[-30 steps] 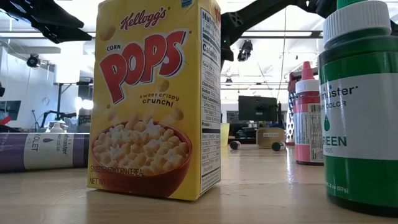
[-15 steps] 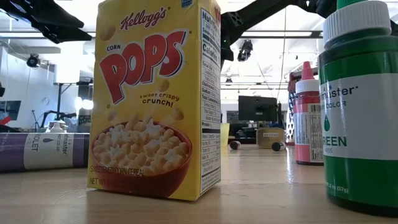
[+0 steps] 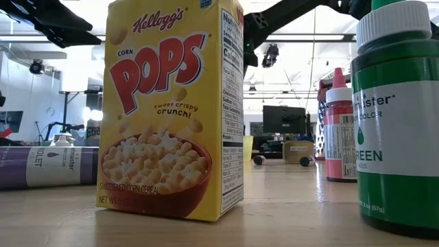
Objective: Pick & Place Kitchen Items
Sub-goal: Put the black food coloring bottle into the yellow bin
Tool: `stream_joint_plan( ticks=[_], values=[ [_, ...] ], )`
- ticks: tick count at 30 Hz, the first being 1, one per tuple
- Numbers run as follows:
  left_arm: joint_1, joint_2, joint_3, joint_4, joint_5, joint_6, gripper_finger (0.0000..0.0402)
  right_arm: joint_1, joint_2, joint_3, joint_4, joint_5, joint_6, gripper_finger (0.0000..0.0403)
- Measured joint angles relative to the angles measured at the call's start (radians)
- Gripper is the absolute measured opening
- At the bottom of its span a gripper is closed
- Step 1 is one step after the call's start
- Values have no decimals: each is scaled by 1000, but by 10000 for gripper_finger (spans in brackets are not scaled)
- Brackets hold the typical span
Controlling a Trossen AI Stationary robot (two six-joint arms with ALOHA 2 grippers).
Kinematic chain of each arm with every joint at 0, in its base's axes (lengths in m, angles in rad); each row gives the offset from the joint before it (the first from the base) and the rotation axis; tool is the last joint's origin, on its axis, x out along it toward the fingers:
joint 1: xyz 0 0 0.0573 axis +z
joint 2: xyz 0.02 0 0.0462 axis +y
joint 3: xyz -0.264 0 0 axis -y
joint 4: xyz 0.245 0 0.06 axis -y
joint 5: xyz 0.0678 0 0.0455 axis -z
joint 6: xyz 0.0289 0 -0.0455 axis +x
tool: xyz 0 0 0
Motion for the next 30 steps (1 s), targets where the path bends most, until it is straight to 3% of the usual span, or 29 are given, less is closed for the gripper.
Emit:
stream_joint_plan(
  ticks=[8, 23, 30],
  values=[
    [0, 0, 0, 0, 0, 0, 339, 0, -1, 0, -3, 0, 1, 128],
    [0, 0, 0, 0, 0, 0, 339, 0, -1, -34, 19, 0, 3, 78],
    [0, 0, 0, 0, 0, 0, 339, 0, -1, -34, 31, 0, 3, 99]
  ],
)
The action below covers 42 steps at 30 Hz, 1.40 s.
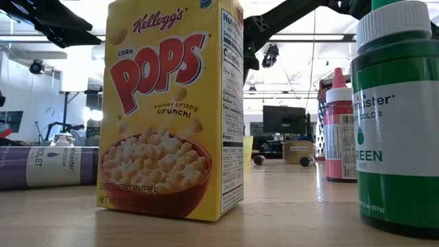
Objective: Pick & Place Kitchen Items
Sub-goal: Put the black food coloring bottle into the yellow bin
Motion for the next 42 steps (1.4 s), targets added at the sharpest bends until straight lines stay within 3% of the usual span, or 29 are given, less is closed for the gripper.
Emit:
stream_joint_plan(
  ticks=[15, 32, 42],
  values=[
    [0, 0, 0, 0, 0, 0, 339, 0, 0, -1, 33, 0, 0, 144],
    [0, 0, 0, 0, 0, 0, 339, -1, 0, -1, 35, 1, -25, 60],
    [0, 0, 0, 0, 0, 0, 339, 0, 0, 0, 34, 0, -28, 74]
  ],
)
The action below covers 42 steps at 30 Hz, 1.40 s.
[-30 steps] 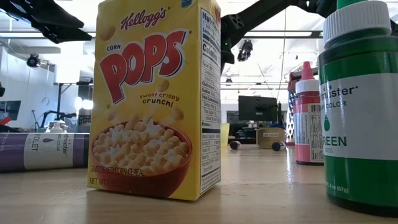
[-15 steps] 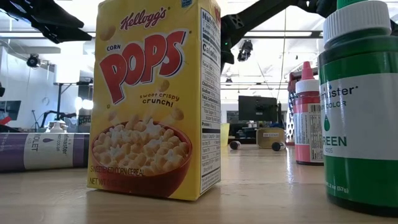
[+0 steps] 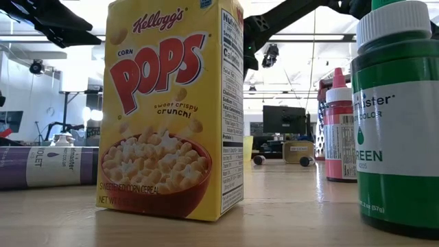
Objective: Pick & Place Kitchen Items
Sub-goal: Put the black food coloring bottle into the yellow bin
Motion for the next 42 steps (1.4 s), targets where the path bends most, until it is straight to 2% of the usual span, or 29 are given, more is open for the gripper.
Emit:
stream_joint_plan(
  ticks=[4, 10, 15, 19, 32, 42],
  values=[
    [0, 0, 0, 0, 0, 0, 339, -3, -11, 0, -22, 0, -7, 65],
    [0, 0, 0, 0, 0, 0, 339, -41, -103, 13, -125, 7, -25, 58],
    [0, 0, 0, -2, 0, 0, 339, -116, -192, 16, -134, 38, -28, 70],
    [0, 0, 0, -2, 0, 0, 339, -203, -236, 17, -127, 38, -3, 63],
    [0, 0, 0, -1, 0, 0, 339, -406, -228, 14, -54, 38, 3, 64],
    [0, 0, 0, -1, 0, 0, 339, -440, -228, 13, -36, 38, -7, 62]
  ],
)
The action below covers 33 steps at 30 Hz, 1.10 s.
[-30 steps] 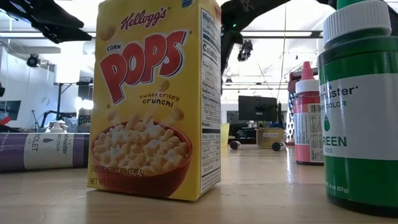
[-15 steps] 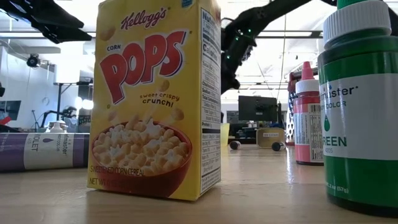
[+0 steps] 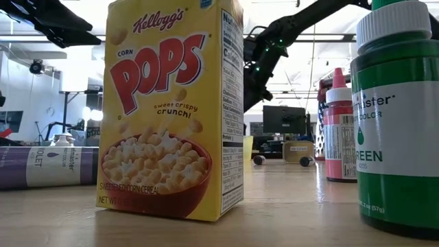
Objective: Pick & Place Kitchen Items
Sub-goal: Put the black food coloring bottle into the yellow bin
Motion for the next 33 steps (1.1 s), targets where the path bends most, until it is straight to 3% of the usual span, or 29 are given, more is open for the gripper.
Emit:
stream_joint_plan(
  ticks=[33],
  values=[
    [0, 0, 0, 0, 0, 0, 339, -61, 1, -200, 261, -8, 11, 61]
  ],
)
